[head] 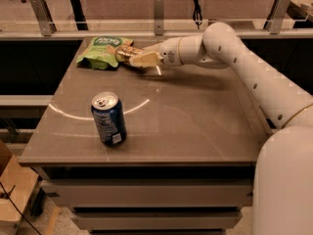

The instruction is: Move orange can near green rice chip bag

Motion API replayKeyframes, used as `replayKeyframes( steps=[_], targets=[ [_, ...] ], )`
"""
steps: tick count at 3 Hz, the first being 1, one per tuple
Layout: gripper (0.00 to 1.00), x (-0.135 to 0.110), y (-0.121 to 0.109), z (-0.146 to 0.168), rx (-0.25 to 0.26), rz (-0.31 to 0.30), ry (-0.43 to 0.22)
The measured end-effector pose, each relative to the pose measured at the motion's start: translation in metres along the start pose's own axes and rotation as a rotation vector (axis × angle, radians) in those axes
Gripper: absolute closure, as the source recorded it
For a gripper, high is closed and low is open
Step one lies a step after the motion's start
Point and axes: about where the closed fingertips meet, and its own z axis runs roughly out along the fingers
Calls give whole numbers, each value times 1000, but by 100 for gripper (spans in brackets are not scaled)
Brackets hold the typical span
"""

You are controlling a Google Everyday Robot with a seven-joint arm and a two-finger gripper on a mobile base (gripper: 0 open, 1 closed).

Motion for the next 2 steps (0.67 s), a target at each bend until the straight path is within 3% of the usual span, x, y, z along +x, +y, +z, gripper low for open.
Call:
replayKeyframes(
  steps=[1,2],
  targets=[
    [0,4,9,2,-5,16,-13],
    [0,4,9,2,-5,16,-13]
  ],
)
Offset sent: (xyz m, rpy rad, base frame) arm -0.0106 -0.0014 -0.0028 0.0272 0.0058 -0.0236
